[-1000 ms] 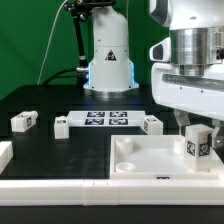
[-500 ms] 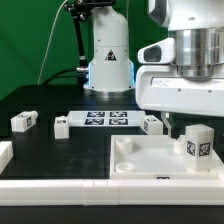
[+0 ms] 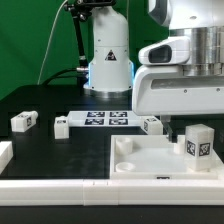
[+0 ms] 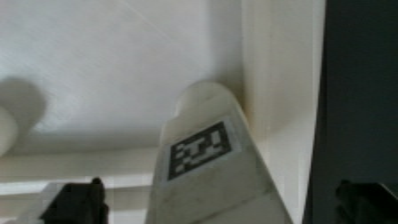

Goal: Assemble one leg

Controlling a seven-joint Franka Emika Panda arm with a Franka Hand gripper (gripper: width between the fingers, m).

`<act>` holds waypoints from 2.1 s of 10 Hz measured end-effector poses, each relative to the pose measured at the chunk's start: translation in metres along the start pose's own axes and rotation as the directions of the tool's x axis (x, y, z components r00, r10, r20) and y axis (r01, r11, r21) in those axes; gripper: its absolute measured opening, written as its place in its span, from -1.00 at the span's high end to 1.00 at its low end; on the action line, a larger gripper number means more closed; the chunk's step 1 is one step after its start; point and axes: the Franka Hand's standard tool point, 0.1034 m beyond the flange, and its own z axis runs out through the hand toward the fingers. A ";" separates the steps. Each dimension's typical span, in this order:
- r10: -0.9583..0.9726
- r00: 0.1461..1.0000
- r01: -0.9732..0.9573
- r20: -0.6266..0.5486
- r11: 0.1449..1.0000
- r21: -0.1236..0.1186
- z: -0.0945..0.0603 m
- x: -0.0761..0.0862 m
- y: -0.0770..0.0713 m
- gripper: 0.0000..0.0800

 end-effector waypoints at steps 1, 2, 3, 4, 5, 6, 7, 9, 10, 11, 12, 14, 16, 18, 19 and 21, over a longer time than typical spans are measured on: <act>-0.064 0.998 0.064 0.000 0.998 -0.001 0.000 0.000 0.000 -0.62; -0.120 0.993 0.120 0.000 0.993 -0.001 0.000 0.000 0.000 -0.62; -0.225 0.974 0.225 0.001 0.974 -0.004 0.000 0.000 0.002 -0.62; -0.283 0.959 0.283 0.002 0.959 -0.005 0.000 0.000 0.003 -0.62; -0.253 0.967 0.253 0.001 0.967 -0.005 0.000 0.000 0.003 -0.62; -0.253 0.968 0.253 0.001 0.967 -0.005 0.000 0.000 0.003 -0.40; -0.253 0.968 0.253 0.001 0.968 -0.005 0.000 0.000 0.003 -0.40; -0.211 0.977 0.211 0.001 0.977 -0.005 0.000 0.000 0.003 0.27; -0.173 0.985 0.173 0.001 0.985 -0.003 0.000 0.000 0.003 0.27; -0.051 0.999 0.051 0.002 0.999 0.002 0.001 -0.001 0.003 0.27; 0.066 0.998 -0.066 0.005 0.998 0.006 0.002 -0.002 0.003 0.27; 0.306 0.952 -0.306 0.007 0.952 0.005 0.003 -0.003 0.000 0.27; 0.497 0.868 -0.497 0.008 0.868 0.004 0.003 -0.004 0.000 0.27; 0.693 0.721 -0.693 0.015 0.721 0.007 0.003 -0.004 0.001 0.27; 0.765 0.644 -0.765 0.016 0.644 0.005 0.003 -0.004 0.001 0.27; 0.874 0.486 -0.874 0.014 0.486 0.000 0.003 -0.005 -0.001 0.27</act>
Offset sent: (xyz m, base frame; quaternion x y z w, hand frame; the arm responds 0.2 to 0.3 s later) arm -0.0021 -0.0001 0.0002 0.0079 0.0042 -0.2198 0.9755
